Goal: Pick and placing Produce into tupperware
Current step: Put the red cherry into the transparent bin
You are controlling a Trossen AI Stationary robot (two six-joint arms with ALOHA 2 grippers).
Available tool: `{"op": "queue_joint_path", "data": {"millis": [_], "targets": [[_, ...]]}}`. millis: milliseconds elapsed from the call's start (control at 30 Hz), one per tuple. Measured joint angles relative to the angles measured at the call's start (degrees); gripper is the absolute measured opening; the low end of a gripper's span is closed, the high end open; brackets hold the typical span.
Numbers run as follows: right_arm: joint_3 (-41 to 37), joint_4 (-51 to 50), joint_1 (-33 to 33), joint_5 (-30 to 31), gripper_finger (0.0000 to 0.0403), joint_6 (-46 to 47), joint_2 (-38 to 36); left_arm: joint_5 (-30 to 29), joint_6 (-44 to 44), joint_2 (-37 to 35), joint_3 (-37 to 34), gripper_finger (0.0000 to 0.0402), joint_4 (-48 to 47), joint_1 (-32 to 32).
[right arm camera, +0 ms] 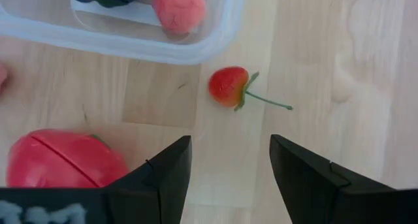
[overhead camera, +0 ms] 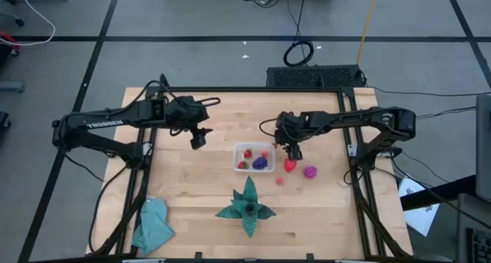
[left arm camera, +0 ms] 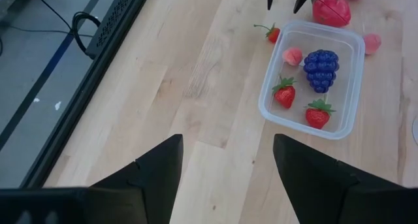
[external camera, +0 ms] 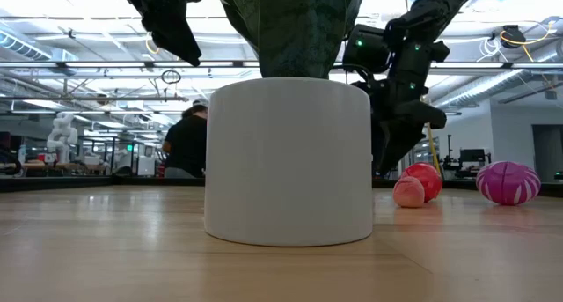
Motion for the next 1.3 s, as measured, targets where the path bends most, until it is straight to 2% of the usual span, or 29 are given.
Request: {"op": "queue_joint_path", "data": {"millis": [300, 433, 1300], "targets": [[-0.02, 2.66, -0.86, -2.03, 0.0199, -1.05, 0.0, 0.0, -0.12, 0.0, 0.0, 0.0244, 0.01, 0.0], [-0.02, 3.03, -0.86, -4.92, 0.0199, -1.05, 0.02, 0.0, -0.12, 0.0, 0.0, 0.0244, 0.01, 0.0], [-0.02, 7.47, -1.1, -5.0, 0.0199, -2.58, 4.63, -0.04, -0.36, 0.0, 0.0, 0.0244, 0.21, 0.0]]}}
